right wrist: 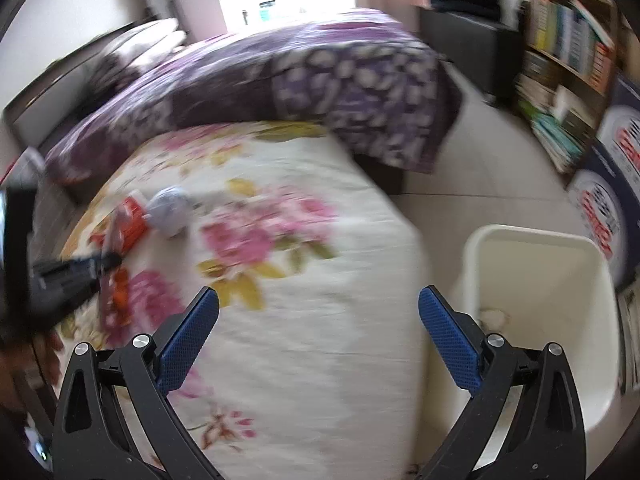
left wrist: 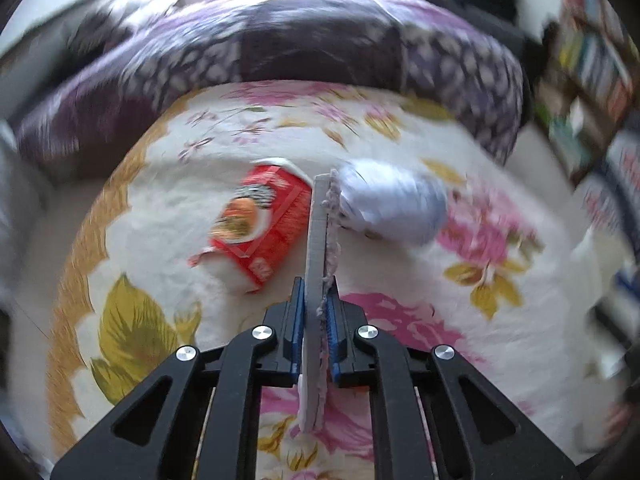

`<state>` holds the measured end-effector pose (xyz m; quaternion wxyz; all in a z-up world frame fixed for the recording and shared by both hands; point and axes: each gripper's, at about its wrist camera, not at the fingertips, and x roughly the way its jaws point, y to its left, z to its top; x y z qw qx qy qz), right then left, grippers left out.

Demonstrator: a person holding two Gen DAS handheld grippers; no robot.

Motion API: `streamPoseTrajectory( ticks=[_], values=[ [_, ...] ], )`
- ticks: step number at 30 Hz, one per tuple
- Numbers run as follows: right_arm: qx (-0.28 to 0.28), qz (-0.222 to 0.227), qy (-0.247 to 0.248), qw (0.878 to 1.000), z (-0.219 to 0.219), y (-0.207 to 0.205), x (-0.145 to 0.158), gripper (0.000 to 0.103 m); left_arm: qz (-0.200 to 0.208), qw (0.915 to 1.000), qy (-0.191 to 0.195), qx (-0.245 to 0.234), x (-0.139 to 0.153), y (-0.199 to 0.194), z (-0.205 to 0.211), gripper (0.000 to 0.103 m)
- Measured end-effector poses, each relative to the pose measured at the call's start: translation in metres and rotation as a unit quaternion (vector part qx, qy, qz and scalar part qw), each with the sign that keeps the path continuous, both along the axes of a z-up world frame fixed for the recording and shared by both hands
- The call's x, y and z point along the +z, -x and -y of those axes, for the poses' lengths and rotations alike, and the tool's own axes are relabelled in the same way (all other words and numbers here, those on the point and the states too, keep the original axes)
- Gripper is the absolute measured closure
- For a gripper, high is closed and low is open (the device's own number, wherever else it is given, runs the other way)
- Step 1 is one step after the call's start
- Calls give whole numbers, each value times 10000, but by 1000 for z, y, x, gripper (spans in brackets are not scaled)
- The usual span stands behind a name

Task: Collect trash
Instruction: 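Grasp the white toothed plastic strip on the bed with the left gripper, then grasp the orange scrap with the right gripper while the left holds the strip, then carry the orange scrap toward the bin while the left holds the strip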

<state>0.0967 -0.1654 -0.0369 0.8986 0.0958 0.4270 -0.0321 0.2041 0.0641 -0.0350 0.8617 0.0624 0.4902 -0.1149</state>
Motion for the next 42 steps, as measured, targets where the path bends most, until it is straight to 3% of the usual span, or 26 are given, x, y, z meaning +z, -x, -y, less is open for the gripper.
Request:
streamPoseTrajectory(
  ticks=[4, 12, 20, 26, 28, 30, 35, 42],
  values=[
    [730, -12, 121, 9973, -49, -6, -3, 7, -119, 9967, 707, 380, 18, 2, -36, 93],
    [2021, -10, 37, 9794, -142, -21, -13, 7, 324, 9882, 1135, 979, 61, 16, -84, 93],
    [2134, -126, -70, 9769, -175, -46, -31, 9, 656, 9791, 1498, 1208, 94, 27, -111, 93],
    [2036, -164, -33, 9789, -183, -58, -41, 27, 584, 9770, 1568, 1324, 90, 25, -121, 93],
    [2010, -275, -33, 9792, -182, -64, -47, 42, 554, 9755, 1605, 1396, 89, 25, -125, 93],
    [1977, -373, 7, 9795, -181, -67, -52, 76, 539, 9744, 1631, 1454, 88, 25, -129, 93],
    [1764, -277, 87, 9839, -176, -59, -47, 82, 511, 9715, 1639, 1633, 84, 25, -136, 93],
    [1429, -1, -14, 9897, -152, -47, -17, 84, 643, 9687, 1632, 1756, 90, 29, -135, 93]
  ],
)
